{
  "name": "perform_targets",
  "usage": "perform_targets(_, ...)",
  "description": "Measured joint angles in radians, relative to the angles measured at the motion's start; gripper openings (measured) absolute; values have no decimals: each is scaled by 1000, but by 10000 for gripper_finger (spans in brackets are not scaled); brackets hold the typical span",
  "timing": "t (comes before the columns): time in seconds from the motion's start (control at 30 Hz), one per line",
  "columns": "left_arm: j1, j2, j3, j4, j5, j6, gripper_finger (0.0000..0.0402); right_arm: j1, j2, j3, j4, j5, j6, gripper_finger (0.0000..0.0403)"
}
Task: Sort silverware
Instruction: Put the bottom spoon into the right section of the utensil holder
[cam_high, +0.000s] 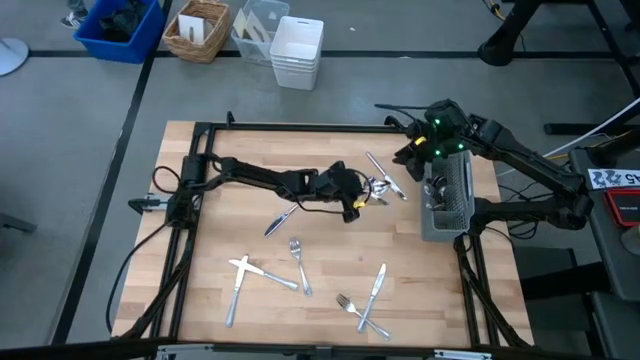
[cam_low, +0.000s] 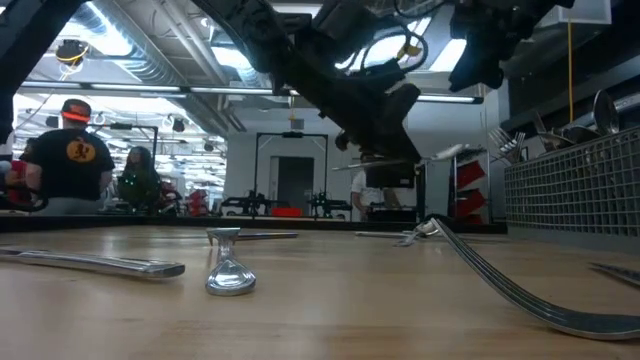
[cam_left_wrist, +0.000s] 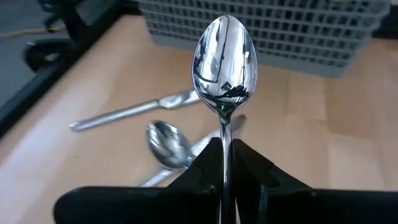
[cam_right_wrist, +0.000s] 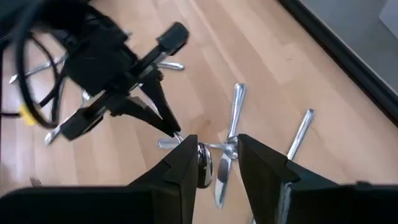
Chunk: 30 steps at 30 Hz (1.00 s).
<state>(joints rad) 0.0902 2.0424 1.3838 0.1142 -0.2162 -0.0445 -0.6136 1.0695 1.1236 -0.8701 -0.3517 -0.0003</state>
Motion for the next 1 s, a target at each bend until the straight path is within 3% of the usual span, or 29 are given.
perform_targets(0.17, 3, -28, 0, -4, -79, 29, 12, -2, 0, 0, 9, 49, 95, 115)
perform_targets(0.57, -3, -38, 1, 10, -169, 61, 14, -2, 0, 0, 9, 52, 102, 115)
perform_targets(1.0, -46, -74, 2, 141, -283, 187, 11, -2, 0, 0, 4, -27, 150, 115)
